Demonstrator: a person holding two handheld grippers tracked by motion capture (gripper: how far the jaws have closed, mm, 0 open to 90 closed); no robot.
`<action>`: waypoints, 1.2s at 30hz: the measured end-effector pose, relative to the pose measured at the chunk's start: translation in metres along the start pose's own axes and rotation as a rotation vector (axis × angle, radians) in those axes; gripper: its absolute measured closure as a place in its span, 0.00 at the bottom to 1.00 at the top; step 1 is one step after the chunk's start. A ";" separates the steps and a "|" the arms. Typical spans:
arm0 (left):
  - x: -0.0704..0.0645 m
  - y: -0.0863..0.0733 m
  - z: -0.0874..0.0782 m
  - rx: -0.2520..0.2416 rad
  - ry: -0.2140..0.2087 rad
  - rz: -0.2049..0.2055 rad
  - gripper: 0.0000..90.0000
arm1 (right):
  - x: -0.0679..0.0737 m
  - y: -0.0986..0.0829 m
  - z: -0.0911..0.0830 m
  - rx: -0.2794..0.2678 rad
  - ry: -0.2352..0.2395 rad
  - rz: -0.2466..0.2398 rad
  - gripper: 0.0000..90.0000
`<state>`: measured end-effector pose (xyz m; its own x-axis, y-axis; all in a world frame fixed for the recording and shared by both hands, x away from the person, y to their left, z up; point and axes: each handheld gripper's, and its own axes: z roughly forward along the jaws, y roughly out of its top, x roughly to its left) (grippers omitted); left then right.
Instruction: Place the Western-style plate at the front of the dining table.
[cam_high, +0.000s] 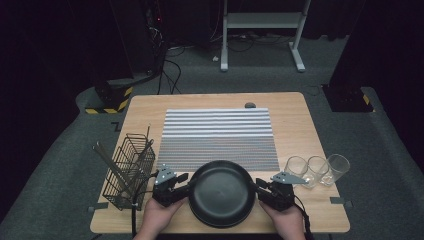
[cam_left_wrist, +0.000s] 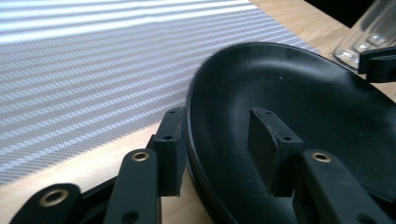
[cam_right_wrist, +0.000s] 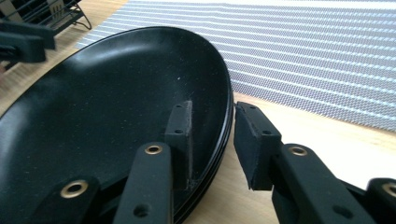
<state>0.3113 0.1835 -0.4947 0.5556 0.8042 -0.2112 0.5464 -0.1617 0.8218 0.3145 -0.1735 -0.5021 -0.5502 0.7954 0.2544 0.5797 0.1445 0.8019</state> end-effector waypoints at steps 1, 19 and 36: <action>0.001 -0.001 0.001 0.003 -0.001 -0.004 0.64 | 0.000 0.000 0.000 0.006 0.001 0.006 0.76; 0.010 -0.016 -0.006 0.071 -0.058 -0.037 0.66 | -0.013 -0.001 0.001 0.047 0.094 0.233 0.78; 0.010 -0.021 -0.004 0.098 -0.112 -0.044 0.65 | -0.022 -0.004 0.000 0.070 0.213 0.411 0.72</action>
<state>0.3032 0.1969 -0.5119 0.5935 0.7436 -0.3079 0.6268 -0.1871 0.7564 0.3245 -0.1918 -0.5114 -0.3729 0.6575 0.6547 0.8108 -0.1122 0.5744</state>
